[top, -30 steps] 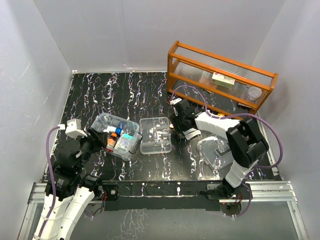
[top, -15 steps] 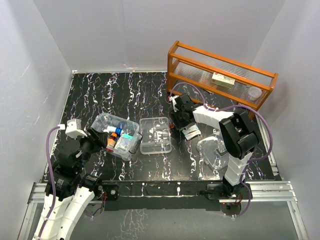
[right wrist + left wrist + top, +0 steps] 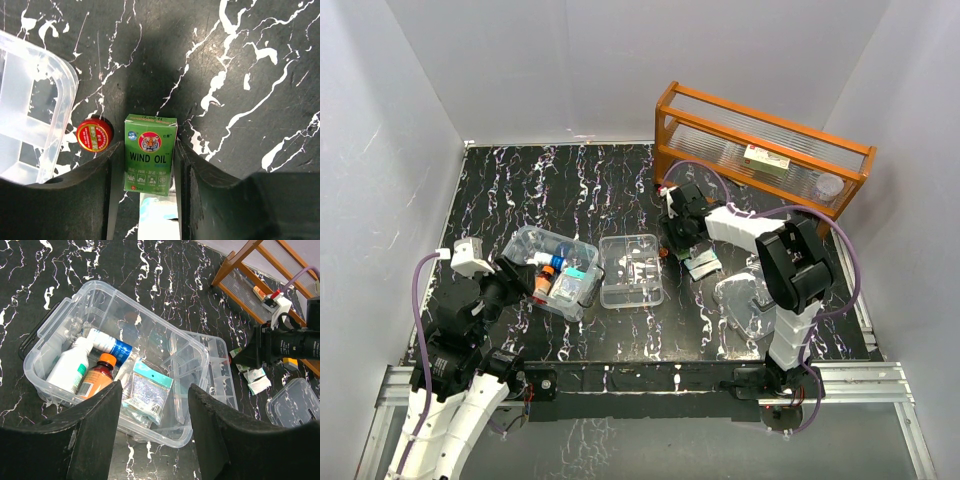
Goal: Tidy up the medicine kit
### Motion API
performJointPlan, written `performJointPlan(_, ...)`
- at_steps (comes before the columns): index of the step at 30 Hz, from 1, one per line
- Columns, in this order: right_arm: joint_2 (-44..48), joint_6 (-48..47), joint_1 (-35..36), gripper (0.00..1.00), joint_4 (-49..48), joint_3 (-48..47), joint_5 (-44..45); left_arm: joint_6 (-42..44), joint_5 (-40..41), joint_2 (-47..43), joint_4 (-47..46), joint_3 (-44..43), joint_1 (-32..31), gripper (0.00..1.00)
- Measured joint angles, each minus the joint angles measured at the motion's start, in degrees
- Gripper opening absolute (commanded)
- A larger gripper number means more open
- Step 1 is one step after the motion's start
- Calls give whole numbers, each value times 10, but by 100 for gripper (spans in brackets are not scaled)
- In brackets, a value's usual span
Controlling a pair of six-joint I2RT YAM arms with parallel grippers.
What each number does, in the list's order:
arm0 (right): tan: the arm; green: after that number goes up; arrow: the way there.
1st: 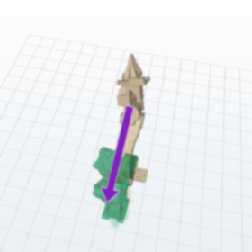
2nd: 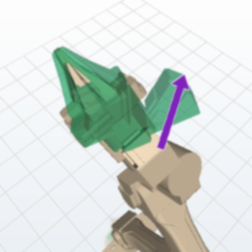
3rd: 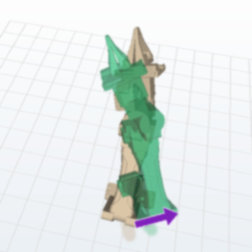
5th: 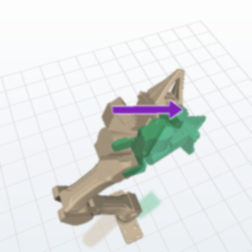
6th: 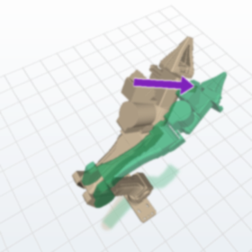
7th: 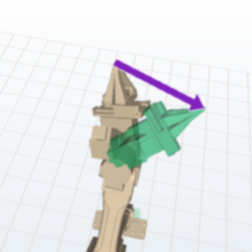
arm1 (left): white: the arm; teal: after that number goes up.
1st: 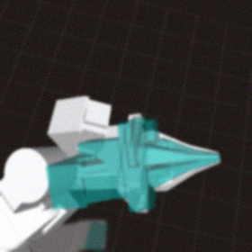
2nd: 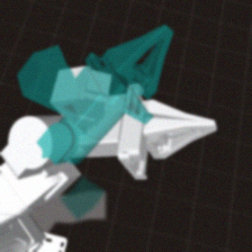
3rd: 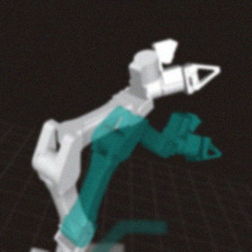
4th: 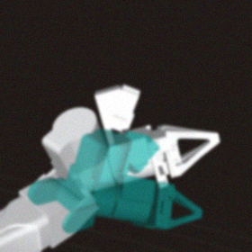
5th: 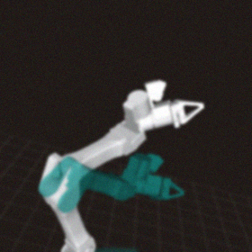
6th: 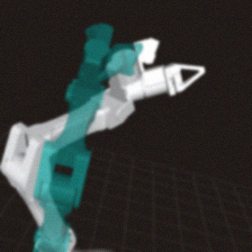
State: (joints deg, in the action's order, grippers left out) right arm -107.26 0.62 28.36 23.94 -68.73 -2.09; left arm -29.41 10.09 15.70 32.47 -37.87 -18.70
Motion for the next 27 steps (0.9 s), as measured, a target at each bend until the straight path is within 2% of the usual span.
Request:
performJointPlan(13,2,99,-14,36,10,-11,9,0,0,0,0,0,0,55)
performJointPlan(23,129,225,-9,37,-9,31,-6,0,0,0,0,0,0,57)
performJointPlan(27,158,294,30,36,-28,49,0,0,0,-1,0,0,0,57)
